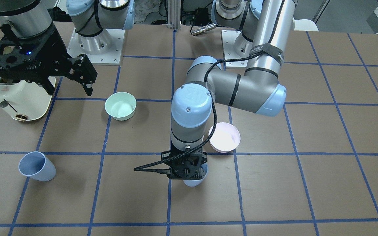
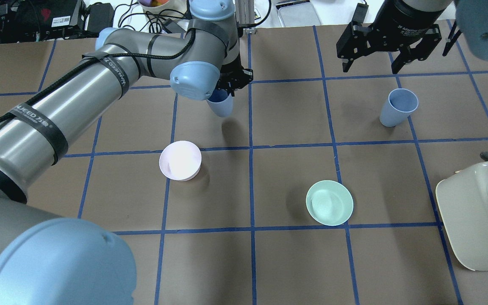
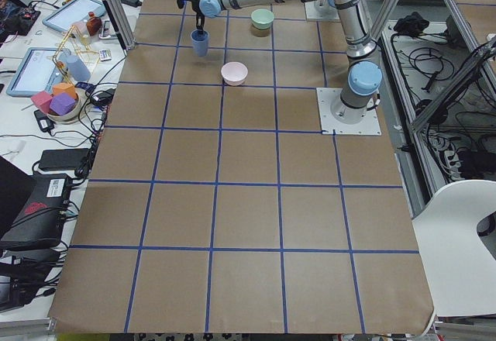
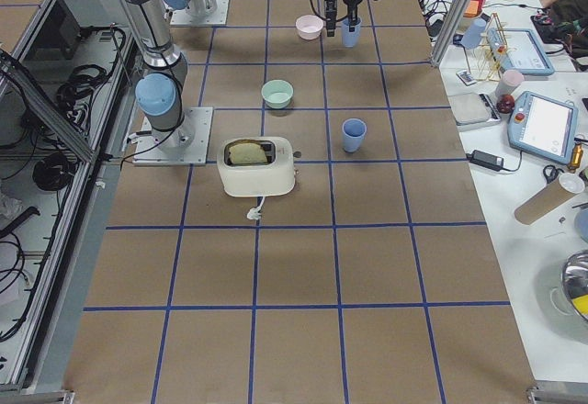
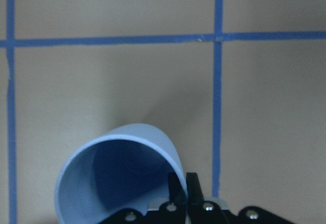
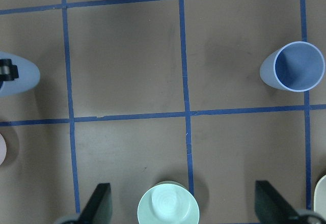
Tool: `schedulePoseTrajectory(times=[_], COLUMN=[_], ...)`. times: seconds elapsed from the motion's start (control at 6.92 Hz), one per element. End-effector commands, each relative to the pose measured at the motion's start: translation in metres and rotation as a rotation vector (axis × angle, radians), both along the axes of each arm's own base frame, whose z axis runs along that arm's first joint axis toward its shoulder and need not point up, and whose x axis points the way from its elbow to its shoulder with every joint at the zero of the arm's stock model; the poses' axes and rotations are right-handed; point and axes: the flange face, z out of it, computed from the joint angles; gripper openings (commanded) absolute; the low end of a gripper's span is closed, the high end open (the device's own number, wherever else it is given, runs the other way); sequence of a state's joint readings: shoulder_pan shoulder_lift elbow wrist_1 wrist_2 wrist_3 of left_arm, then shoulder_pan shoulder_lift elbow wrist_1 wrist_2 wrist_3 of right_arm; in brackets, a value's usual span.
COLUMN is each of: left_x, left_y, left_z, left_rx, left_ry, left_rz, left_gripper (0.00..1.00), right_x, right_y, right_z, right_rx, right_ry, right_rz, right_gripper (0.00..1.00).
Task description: Stack blue cups with both arms
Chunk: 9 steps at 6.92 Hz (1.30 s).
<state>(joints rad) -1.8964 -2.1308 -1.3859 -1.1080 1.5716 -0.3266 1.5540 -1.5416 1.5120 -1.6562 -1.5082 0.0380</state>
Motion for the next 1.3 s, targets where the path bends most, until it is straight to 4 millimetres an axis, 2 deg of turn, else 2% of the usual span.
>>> schedulePoseTrajectory(times=[0.0, 0.29, 0.43, 0.58, 0.87, 1.01, 1.16], left_x=[-0.028, -0.035, -0.035, -0.035, -0.016, 0.022, 0.068], left_y=[0.033, 0.038, 0.038, 0.037, 0.032, 0.021, 0.023], left_z=[-0.012, -0.026, -0.031, -0.025, 0.035, 0.073, 0.103], left_rx=[0.148, 0.186, 0.191, 0.182, 0.105, 0.091, 0.109], left_ry=[0.038, 0.03, 0.019, 0.033, 0.052, 0.062, 0.063], left_rz=[0.017, 0.056, 0.074, 0.079, 0.102, 0.143, 0.078], left_gripper=[0.0, 0.0, 0.38, 0.99, 1.0, 1.0, 1.0], right_x=[0.0, 0.0, 0.0, -0.001, -0.002, -0.003, -0.022], right_y=[0.0, 0.0, 0.0, 0.0, -0.001, -0.005, -0.014], right_z=[-0.001, -0.001, 0.0, 0.0, 0.0, 0.001, -0.004], right_rx=[0.003, 0.003, 0.0, -0.003, -0.006, -0.019, -0.013], right_ry=[0.001, 0.001, 0.001, 0.003, 0.01, 0.004, 0.011], right_rz=[0.001, 0.001, 0.001, 0.001, 0.006, 0.013, -0.017], right_gripper=[1.0, 1.0, 1.0, 1.0, 1.0, 1.0, 1.0])
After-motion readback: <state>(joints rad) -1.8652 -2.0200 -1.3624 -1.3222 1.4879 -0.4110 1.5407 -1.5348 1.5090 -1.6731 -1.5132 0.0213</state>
